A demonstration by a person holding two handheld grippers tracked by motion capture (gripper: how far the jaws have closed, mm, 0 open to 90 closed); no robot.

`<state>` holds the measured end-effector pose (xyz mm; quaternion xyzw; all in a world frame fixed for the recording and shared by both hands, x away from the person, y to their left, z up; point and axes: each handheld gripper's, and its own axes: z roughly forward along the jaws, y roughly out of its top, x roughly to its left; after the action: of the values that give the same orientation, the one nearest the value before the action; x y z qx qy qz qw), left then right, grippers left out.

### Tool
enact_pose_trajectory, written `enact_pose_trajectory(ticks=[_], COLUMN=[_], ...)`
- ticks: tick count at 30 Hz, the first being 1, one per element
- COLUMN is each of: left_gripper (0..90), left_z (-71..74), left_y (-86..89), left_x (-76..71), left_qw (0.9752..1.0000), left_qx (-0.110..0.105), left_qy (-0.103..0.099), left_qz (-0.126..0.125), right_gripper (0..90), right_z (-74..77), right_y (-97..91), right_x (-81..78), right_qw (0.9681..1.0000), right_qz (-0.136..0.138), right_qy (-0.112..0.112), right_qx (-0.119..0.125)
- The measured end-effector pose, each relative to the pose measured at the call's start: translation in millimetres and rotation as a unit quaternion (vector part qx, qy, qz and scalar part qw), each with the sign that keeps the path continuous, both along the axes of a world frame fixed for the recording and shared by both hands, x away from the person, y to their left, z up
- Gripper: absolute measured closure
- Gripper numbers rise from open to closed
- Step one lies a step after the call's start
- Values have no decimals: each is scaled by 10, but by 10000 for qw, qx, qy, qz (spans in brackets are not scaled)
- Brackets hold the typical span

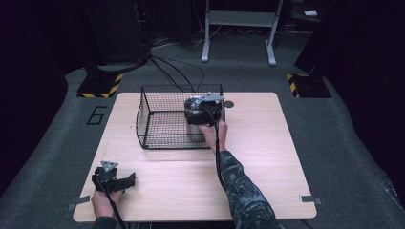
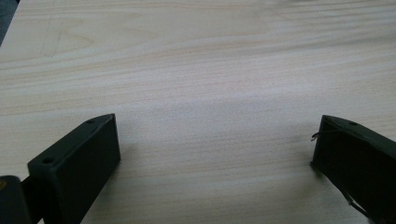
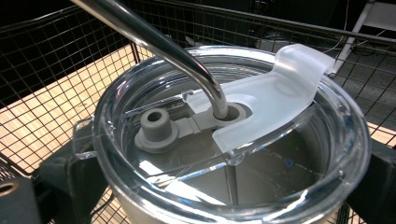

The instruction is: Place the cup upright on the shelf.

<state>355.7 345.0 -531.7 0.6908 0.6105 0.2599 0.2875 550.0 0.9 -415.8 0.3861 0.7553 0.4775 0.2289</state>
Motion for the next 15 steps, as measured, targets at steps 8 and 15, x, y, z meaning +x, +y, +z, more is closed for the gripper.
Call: enact_pose_trajectory(ticks=[8,15], left_gripper=[4,4], left_z=[0,0], left_y=[0,0], left_x=[0,0], left_qw=[10000,10000], left_qx=[0,0], left_qy=[1,1], left_qz=[0,0], right_gripper=[34,33], right_z=[-32,-34], right_y=[34,49], right_x=[0,-6], right_qw=[10000,10000], right_qz=[-19,-55], right_qy=[35,50], right_qx=[-12,4])
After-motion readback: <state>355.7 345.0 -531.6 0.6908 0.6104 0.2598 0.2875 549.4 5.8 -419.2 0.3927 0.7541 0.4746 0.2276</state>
